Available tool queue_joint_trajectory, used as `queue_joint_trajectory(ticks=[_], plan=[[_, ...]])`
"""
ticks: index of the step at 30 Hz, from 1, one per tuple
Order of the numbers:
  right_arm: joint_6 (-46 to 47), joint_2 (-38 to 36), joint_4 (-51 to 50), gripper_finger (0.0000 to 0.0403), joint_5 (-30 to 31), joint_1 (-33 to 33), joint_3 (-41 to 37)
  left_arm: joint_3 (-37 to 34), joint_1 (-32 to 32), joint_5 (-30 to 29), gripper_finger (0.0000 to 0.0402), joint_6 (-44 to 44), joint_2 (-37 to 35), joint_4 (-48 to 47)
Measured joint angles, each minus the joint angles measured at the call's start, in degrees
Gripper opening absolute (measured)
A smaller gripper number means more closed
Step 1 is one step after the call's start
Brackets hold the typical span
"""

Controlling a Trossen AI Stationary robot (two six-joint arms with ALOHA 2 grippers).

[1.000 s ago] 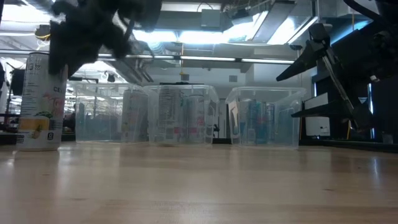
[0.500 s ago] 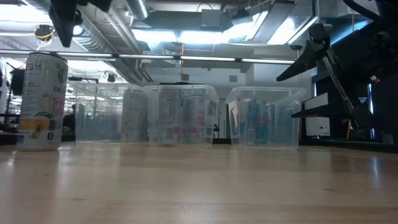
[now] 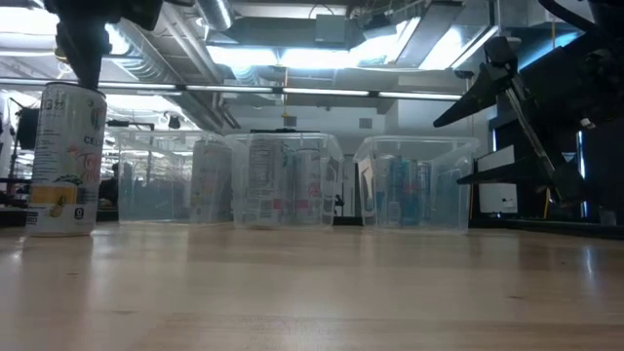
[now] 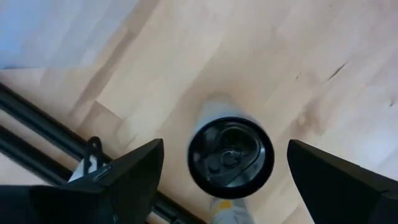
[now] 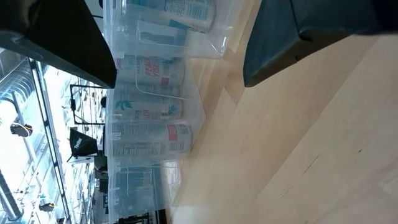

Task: Sort soda cans
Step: Put the white-yellow soda can into the left transparent bin

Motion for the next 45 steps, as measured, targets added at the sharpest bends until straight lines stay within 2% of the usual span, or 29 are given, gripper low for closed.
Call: queue_joint_trajectory(ticks=[6, 31, 34, 39, 45], plan=[[0.0, 0.0, 0.02, 0.0348, -0.02, -0.01, 0.0, -2.46, -1.04, 1.8, 0.0329, -0.26, 0.0, 1.07], [0.0, 0.0, 0.04, 0.0348, -0.01, -0.01, 0.0, -11.92, -1.43, 2.72, 0.0328, 0.02, 0.0, 7.32], [0.0, 0.0, 0.04, 0.0348, 0.0, -0.01, 0.0, -12.27, -1.45, 2.73, 0.0307, 0.36, 0.0, 8.12], [0.0, 0.0, 0.07, 0.0348, 0.0, 0.0, 0.0, -12.27, -1.43, 2.69, 0.0245, 1.31, 0.0, 8.68], [0.0, 0.0, 0.37, 0.0348, 0.0, 0.01, 0.0, -9.78, -1.43, 2.34, 0.0245, 1.59, 0.09, 7.92]])
